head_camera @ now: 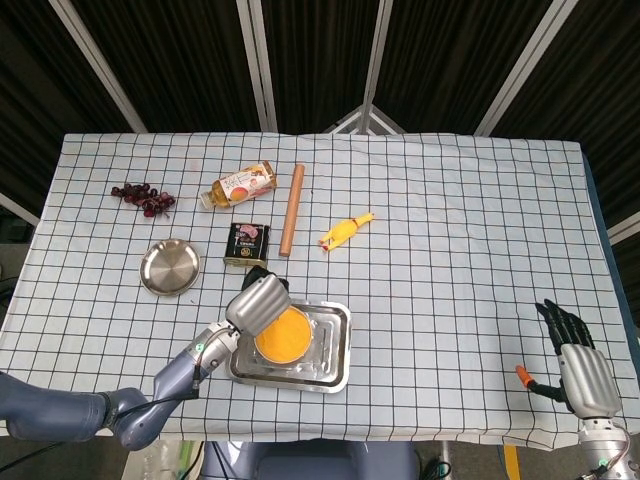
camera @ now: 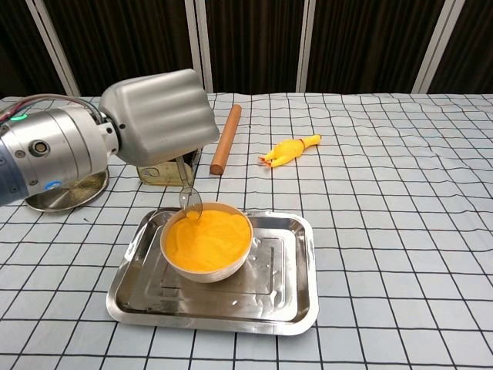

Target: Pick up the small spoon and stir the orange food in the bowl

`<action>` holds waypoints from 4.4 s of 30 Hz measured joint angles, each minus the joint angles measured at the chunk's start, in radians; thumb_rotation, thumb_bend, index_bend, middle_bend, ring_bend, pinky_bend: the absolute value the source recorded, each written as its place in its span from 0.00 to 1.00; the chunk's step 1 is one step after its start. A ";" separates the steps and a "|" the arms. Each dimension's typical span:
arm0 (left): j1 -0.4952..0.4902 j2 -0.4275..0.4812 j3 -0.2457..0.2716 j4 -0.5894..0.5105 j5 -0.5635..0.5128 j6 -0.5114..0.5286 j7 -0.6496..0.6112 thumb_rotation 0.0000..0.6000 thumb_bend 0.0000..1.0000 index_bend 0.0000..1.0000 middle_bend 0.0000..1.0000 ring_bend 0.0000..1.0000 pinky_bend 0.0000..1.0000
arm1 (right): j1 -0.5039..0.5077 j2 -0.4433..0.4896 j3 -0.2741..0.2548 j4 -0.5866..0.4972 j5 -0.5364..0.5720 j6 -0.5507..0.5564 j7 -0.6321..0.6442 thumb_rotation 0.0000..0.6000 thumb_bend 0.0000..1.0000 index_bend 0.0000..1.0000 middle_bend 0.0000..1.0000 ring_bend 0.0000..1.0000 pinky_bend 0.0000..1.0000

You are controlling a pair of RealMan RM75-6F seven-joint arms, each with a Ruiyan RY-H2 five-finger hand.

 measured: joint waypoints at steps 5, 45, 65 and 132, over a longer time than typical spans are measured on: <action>-0.002 -0.015 0.001 0.008 -0.003 -0.008 0.002 1.00 0.75 0.77 1.00 1.00 1.00 | 0.000 0.001 0.000 0.000 0.000 -0.001 0.002 1.00 0.32 0.00 0.00 0.00 0.00; 0.002 -0.025 0.010 -0.096 0.011 -0.004 0.005 1.00 0.75 0.77 1.00 1.00 1.00 | 0.001 0.002 0.001 -0.003 0.006 -0.005 0.003 1.00 0.32 0.00 0.00 0.00 0.00; 0.015 0.033 0.029 -0.070 0.080 0.011 0.009 1.00 0.75 0.77 1.00 1.00 1.00 | 0.001 0.003 0.000 -0.008 0.010 -0.008 -0.004 1.00 0.32 0.00 0.00 0.00 0.00; 0.317 0.034 -0.206 0.117 -0.158 0.163 -0.346 1.00 0.71 0.76 1.00 1.00 1.00 | 0.001 0.009 0.003 -0.011 0.022 -0.015 0.005 1.00 0.32 0.00 0.00 0.00 0.00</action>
